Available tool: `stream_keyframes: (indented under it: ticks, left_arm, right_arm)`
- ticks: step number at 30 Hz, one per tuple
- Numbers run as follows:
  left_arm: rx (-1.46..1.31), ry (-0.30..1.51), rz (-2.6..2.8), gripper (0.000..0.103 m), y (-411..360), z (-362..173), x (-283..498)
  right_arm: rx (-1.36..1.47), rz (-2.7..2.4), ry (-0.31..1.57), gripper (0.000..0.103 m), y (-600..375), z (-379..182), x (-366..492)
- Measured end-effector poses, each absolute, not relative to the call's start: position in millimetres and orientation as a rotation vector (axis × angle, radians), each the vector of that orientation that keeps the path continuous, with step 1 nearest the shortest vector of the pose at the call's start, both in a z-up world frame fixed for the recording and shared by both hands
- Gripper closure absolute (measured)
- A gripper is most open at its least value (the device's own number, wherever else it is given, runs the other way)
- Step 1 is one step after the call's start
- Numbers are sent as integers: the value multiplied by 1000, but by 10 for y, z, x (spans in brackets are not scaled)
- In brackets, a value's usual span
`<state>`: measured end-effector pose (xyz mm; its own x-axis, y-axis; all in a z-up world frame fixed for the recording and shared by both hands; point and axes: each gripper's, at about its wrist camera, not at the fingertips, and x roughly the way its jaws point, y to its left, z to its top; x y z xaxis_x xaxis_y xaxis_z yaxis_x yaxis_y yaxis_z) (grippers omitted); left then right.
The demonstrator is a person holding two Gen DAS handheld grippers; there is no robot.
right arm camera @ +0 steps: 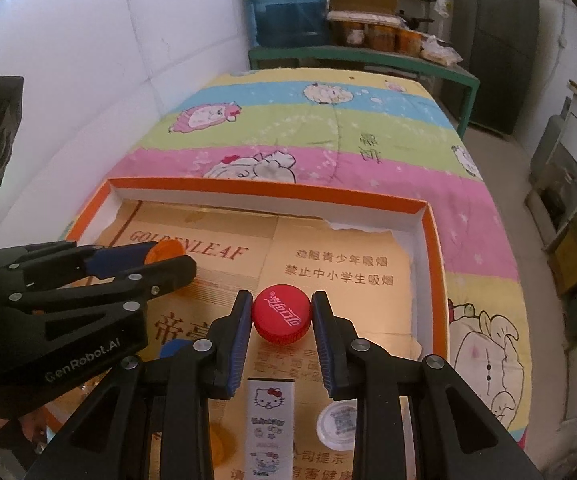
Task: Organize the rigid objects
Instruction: 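Carry the orange cap and red cap over the tray with both grippers, then open both grippers to release the orange and red caps in the tray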
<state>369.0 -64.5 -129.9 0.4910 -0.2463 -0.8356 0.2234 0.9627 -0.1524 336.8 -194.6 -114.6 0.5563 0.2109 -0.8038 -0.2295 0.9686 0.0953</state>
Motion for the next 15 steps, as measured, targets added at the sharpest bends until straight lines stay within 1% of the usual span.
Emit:
stream_keyframes:
  ticks: [15]
  left_arm:
    - [-42,1011,-312,72,-624,-1361,3705]
  right_arm:
    - [-20,252,994,72,-1955,-1281,3410]
